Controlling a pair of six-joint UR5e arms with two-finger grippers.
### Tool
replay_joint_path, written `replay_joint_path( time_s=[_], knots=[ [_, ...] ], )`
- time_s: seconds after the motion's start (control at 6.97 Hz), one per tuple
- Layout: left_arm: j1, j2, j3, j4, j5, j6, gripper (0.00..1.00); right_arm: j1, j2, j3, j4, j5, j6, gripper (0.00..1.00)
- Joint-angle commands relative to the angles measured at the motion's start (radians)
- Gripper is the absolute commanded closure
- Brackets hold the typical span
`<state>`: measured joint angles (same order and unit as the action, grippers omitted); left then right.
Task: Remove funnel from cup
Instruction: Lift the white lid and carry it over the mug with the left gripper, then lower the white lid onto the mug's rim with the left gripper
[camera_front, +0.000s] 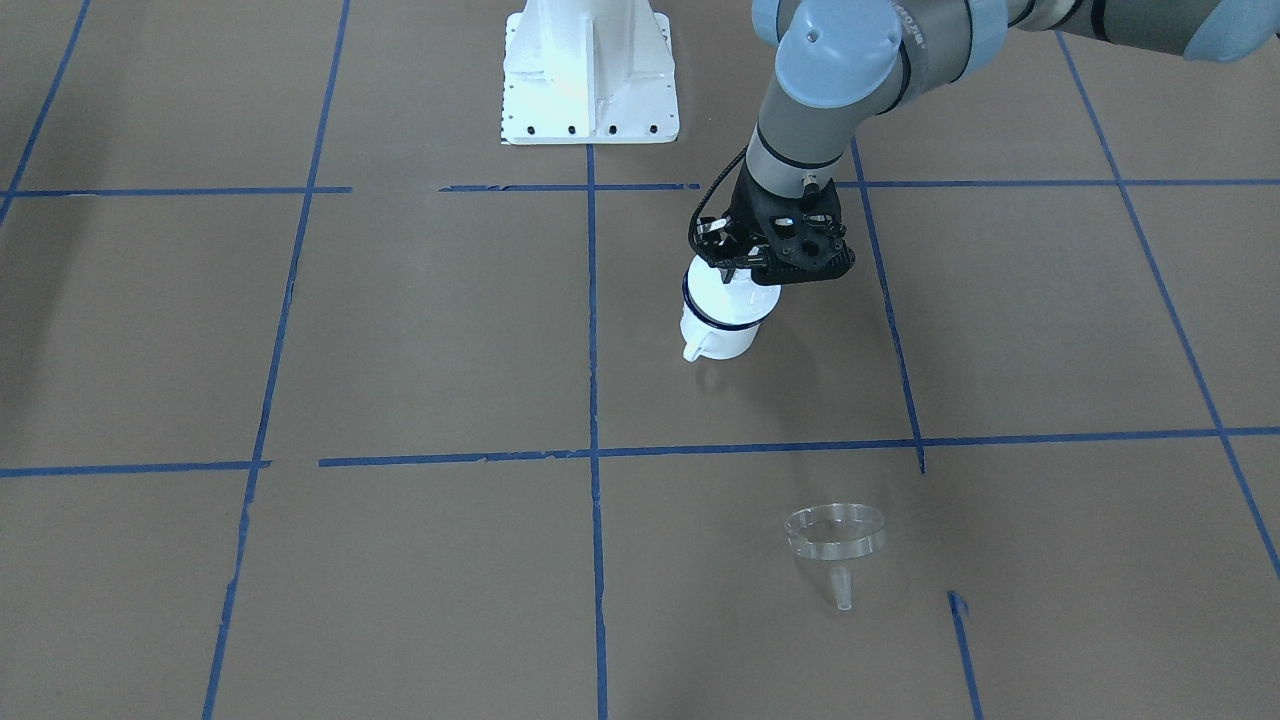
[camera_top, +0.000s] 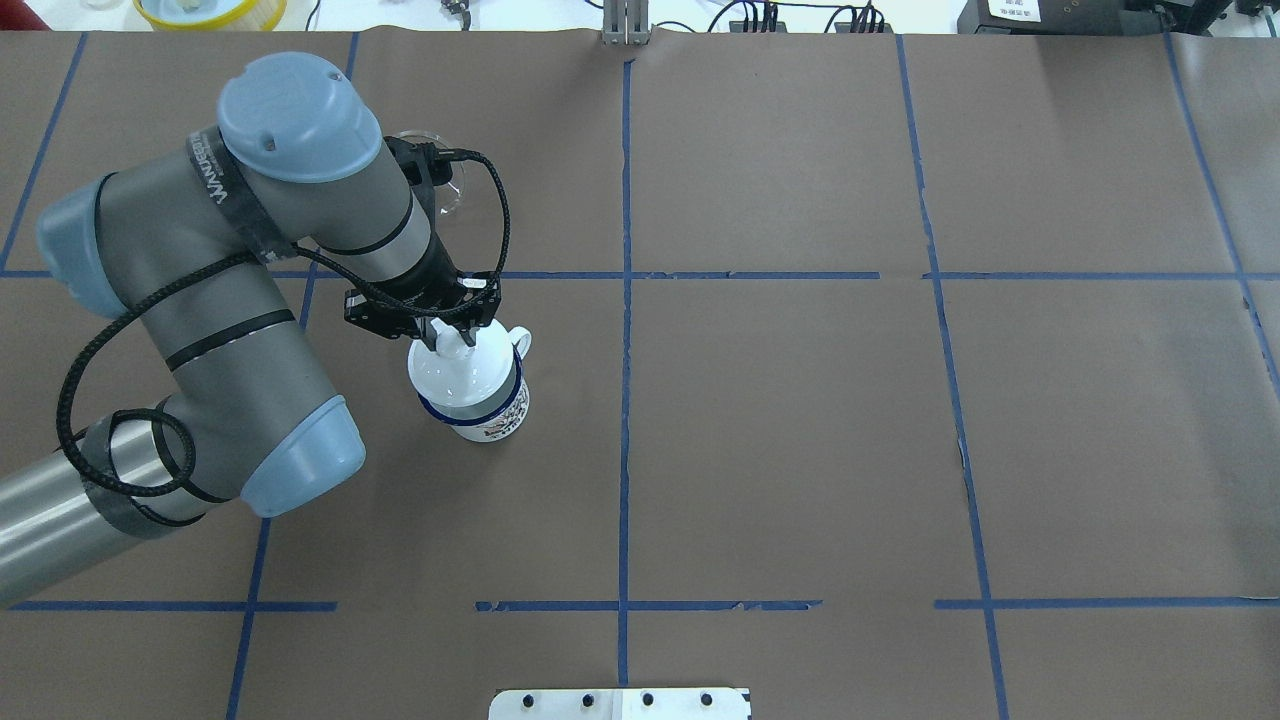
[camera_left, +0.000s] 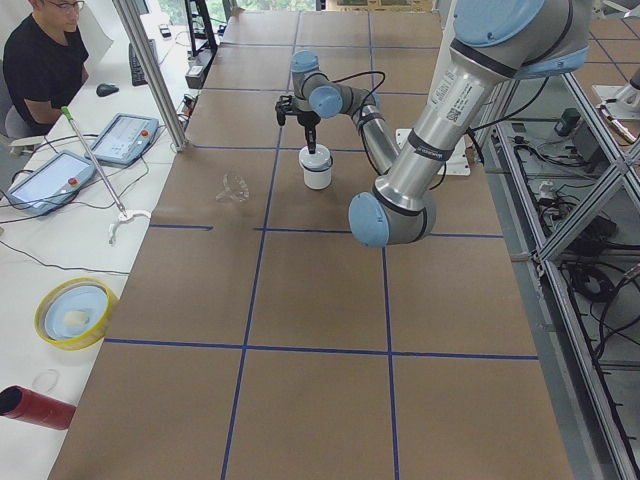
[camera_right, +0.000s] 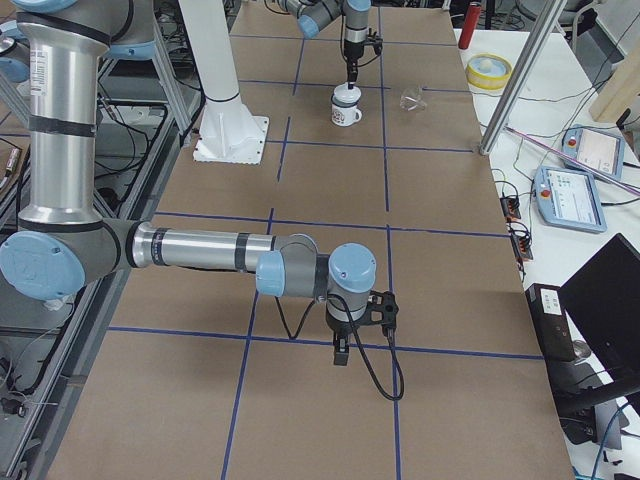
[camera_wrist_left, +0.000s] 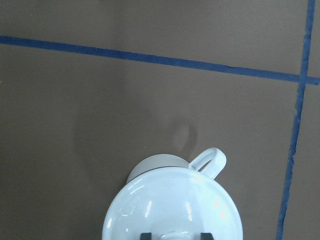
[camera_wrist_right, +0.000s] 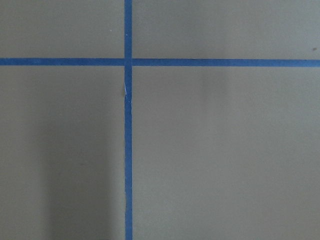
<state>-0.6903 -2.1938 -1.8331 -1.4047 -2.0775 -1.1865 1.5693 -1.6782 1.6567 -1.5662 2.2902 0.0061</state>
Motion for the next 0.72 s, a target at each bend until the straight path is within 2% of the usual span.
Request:
replay_joint_path(
  time_s=[0.0,0.57],
  knots=[
    [0.000,-0.001,-0.003,0.000,-0.001,-0.001,1.00,0.000,0.000,-0.002,0.000,0.000,0.000,0.00],
    [0.008,0.000,0.002,-0.005,-0.001,-0.002,1.00,0.000,0.000,-0.002,0.000,0.000,0.000,0.00]
  ],
)
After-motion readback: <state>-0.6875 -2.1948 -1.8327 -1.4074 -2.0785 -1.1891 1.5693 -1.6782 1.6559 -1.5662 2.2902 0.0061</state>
